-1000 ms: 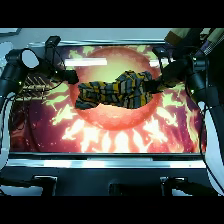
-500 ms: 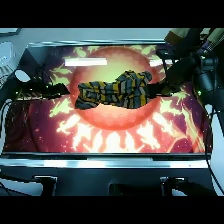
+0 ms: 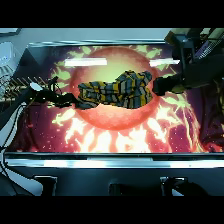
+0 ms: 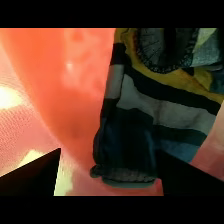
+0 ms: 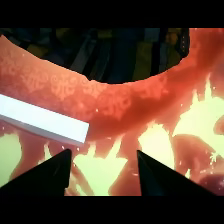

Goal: Fold the clothes and pants, and hang the long-sleeved shirts on hangers.

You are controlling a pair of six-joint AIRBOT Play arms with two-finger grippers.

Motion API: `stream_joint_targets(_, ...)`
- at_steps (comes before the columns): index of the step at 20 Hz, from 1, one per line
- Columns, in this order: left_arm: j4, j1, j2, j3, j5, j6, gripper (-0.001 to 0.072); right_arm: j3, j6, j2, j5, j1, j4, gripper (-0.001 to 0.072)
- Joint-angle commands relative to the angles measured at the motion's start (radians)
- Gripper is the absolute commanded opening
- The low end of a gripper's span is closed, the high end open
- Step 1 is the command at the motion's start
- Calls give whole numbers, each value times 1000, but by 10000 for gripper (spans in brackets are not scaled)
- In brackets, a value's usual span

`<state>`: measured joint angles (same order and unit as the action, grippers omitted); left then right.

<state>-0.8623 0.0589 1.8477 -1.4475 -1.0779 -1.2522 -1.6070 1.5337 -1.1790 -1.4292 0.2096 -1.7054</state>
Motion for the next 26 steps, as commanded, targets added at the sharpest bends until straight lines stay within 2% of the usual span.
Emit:
stream_joint_targets(1, 23, -29, 36, 3, 6, 20, 634, 0, -102, 97, 130, -1, 66, 482)
stream_joint_targets(2, 26, -37, 39, 3, 6, 24, 573, 0, -166, 128, 186, -1, 127, 481)
stream_joint_targets(3, 26, -43, 39, 3, 5, 32, 443, 0, -257, 160, 251, -1, 220, 481)
stream_joint_targets(4, 26, -44, 37, 3, 1, 34, 216, 0, -380, 187, 303, -1, 364, 480)
stream_joint_targets(5, 26, -43, 37, -2, -10, 34, 26, 0, -537, 204, 323, -1, 542, 479)
stream_joint_targets(7, 26, -40, 33, -7, -21, 34, 23, 1, -867, 196, 243, -3, 922, 478)
stream_joint_targets(8, 26, -37, 33, -17, -33, 34, 23, 2, -910, 168, 204, -50, 958, 479)
stream_joint_targets(9, 26, -37, 32, -26, -44, 34, 23, 2, -887, 132, 198, -135, 835, 480)
stream_joint_targets(10, 26, -35, 32, -35, -56, 34, 23, 3, -811, 79, 210, -257, 584, 484)
stream_joint_targets(11, 26, -35, 32, -43, -60, 34, 23, 15, -691, 19, 234, -388, 290, 517)
stream_joint_targets(12, 26, -35, 30, -48, -63, 34, 23, 37, -524, -55, 258, -521, -58, 608)
stream_joint_targets(13, 26, -35, 30, -53, -64, 34, 23, 56, -327, -129, 250, -620, -357, 612)
stream_joint_targets(14, 30, -35, 30, -55, -68, 34, 23, 68, -171, -211, 201, -691, -572, 616)
stream_joint_targets(15, 37, -35, 30, -55, -75, 34, 23, 69, -103, -283, 143, -721, -671, 617)
stream_joint_targets(17, 48, -35, 30, -55, -85, 34, 23, 74, 7, -407, 72, -694, -691, 685)
stream_joint_targets(19, 51, -35, 30, -55, -93, 34, 23, 84, 64, -518, 101, -599, -689, 684)
stream_joint_targets(26, 51, -35, 30, -55, -93, 34, 23, 84, 14, -750, 357, -354, -687, 680)
